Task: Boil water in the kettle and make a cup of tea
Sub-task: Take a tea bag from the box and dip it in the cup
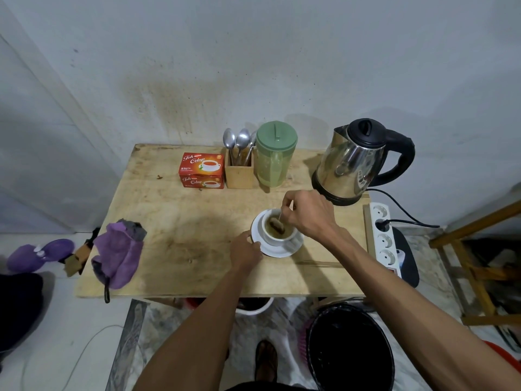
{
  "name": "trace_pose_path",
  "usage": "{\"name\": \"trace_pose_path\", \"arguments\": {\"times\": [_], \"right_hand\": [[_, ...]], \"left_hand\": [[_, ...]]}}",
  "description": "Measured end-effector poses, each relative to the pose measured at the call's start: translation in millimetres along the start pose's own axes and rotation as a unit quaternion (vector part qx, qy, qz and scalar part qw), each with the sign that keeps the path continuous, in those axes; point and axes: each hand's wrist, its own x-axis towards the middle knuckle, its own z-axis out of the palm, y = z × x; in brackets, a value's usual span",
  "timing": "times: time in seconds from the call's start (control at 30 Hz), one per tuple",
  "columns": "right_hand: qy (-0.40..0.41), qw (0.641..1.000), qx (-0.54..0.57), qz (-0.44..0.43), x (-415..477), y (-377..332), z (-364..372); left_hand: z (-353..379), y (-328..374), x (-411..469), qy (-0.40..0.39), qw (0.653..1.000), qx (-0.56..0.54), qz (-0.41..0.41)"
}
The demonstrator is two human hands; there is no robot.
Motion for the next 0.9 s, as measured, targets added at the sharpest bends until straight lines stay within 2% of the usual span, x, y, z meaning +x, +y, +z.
{"name": "trace_pose_path", "arguments": {"times": [0.13, 0.37, 0.67, 0.9], "right_hand": [[0.017, 1.0, -0.002, -0.017, 3, -3, -9], [-0.052, 0.998, -0.032, 0.023, 1, 2, 17], [0.001, 1.0, -0.019, -0.025, 7, -6, -11], [-0.037, 0.999, -0.034, 0.007, 4, 1, 16]], "left_hand": [[0, 1, -1, -0.001, 1.0, 0.009, 0.0], [1, 0, -1, -0.004, 1.0, 0.001, -0.007], [4, -2, 0, -0.005, 1.0, -0.007, -0.025], [5, -1, -2, 0.009, 1.0, -0.01, -0.022]]}}
